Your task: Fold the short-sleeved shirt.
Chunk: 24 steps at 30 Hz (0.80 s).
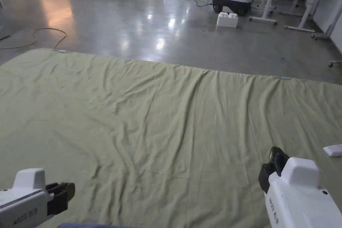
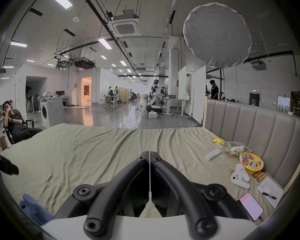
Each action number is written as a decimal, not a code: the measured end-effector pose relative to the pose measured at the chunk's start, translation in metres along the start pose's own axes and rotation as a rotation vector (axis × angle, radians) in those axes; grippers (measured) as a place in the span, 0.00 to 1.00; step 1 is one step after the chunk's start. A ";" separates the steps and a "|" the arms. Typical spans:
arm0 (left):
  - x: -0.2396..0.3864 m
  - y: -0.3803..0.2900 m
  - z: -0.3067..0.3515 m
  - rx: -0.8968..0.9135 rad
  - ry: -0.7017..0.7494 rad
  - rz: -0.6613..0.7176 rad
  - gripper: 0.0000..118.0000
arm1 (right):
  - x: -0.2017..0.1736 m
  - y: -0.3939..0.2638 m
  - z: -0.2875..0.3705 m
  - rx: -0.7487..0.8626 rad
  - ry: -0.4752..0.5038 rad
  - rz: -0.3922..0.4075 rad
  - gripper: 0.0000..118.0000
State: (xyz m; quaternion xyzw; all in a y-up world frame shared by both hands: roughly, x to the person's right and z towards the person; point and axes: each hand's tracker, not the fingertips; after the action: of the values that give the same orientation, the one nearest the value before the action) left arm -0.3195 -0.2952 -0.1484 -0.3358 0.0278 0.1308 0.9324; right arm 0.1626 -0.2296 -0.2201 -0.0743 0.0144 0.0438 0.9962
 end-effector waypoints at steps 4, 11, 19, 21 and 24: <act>-0.034 -0.027 -0.009 -0.168 -0.084 0.054 0.38 | -0.002 -0.007 -0.001 -0.032 0.014 0.002 0.01; -0.083 -0.058 -0.040 -0.334 -0.217 0.184 0.74 | -0.008 -0.014 -0.003 -0.062 0.049 0.020 0.01; -0.125 -0.073 -0.070 -0.377 -0.466 0.475 0.75 | -0.014 -0.015 -0.001 -0.075 0.065 0.049 0.01; -0.108 -0.079 -0.065 -0.381 -0.529 0.514 0.74 | -0.015 -0.016 -0.001 -0.082 0.067 0.046 0.01; -0.098 -0.088 -0.068 -0.399 -0.634 0.572 0.72 | -0.018 -0.020 -0.001 -0.094 0.070 0.035 0.01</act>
State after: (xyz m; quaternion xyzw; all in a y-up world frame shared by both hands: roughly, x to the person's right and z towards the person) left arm -0.3884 -0.4255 -0.1330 -0.4306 -0.1926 0.4815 0.7386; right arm 0.1468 -0.2506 -0.2179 -0.1224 0.0483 0.0593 0.9895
